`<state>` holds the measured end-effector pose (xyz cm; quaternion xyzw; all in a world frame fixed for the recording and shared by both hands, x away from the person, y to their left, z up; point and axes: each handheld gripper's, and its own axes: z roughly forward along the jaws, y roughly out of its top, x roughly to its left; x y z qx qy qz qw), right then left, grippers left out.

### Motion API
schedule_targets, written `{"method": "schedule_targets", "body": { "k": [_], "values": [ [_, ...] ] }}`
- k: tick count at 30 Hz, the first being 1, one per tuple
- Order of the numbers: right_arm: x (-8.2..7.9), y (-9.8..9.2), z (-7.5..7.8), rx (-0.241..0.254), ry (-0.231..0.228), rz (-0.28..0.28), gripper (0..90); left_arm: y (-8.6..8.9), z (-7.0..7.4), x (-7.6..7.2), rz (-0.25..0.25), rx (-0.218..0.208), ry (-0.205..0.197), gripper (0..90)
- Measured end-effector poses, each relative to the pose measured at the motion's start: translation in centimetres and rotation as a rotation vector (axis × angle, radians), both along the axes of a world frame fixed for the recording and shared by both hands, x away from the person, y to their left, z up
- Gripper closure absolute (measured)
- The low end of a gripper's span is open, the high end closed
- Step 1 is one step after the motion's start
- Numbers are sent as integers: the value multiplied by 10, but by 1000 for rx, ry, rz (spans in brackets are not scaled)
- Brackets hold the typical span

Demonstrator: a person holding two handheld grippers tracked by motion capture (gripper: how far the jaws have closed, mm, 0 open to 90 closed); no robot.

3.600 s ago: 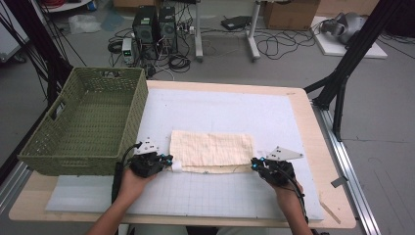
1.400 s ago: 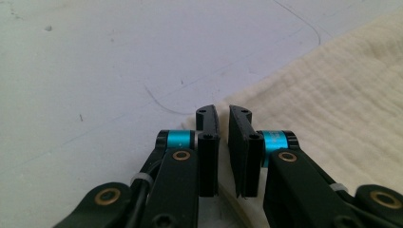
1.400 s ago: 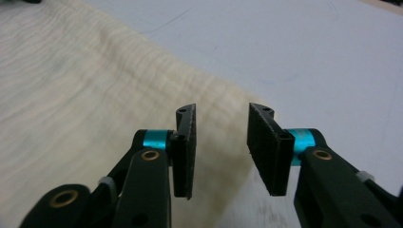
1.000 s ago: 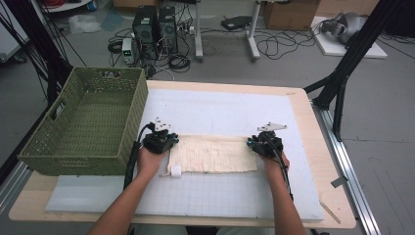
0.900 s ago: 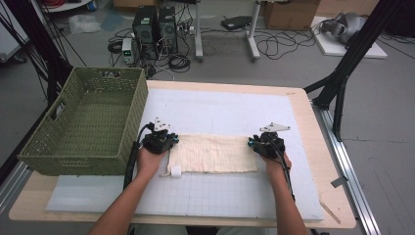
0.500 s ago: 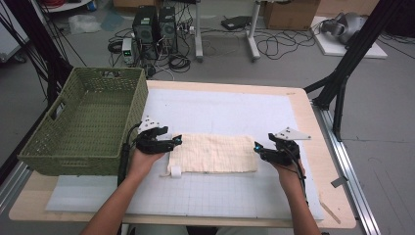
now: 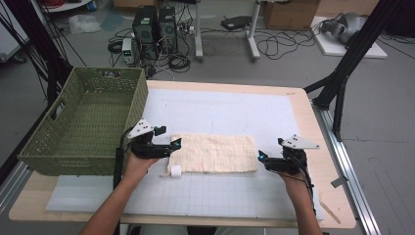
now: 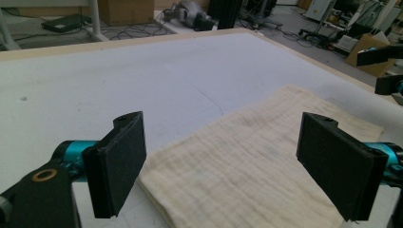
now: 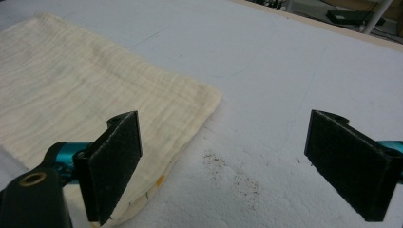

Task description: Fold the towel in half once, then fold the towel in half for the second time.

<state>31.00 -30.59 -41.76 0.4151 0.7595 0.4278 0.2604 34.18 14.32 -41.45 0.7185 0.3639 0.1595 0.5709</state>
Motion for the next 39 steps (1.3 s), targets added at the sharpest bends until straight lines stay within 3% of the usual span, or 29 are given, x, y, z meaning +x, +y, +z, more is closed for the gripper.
{"method": "schedule_targets", "body": {
  "k": [7, 20, 27, 33, 39],
  "values": [
    [0, 3, -1, -18, 10, 16, 115, 0, -2, 2, -3, -3, 11, 186],
    [2, 5, -1, -1, 16, 29, 115, 1, -4, 6, 9, -29, 37, 175],
    [2, 5, -1, 3, 21, 34, 115, -2, -3, 12, 9, 1, 59, 200],
    [-1, 1, 1, 16, 16, 42, 115, -9, 1, 23, -11, -1, 79, 219],
    [0, 0, 1, 27, 21, 43, 115, -14, 1, 44, 3, 73, 119, 274]
  ]
}}
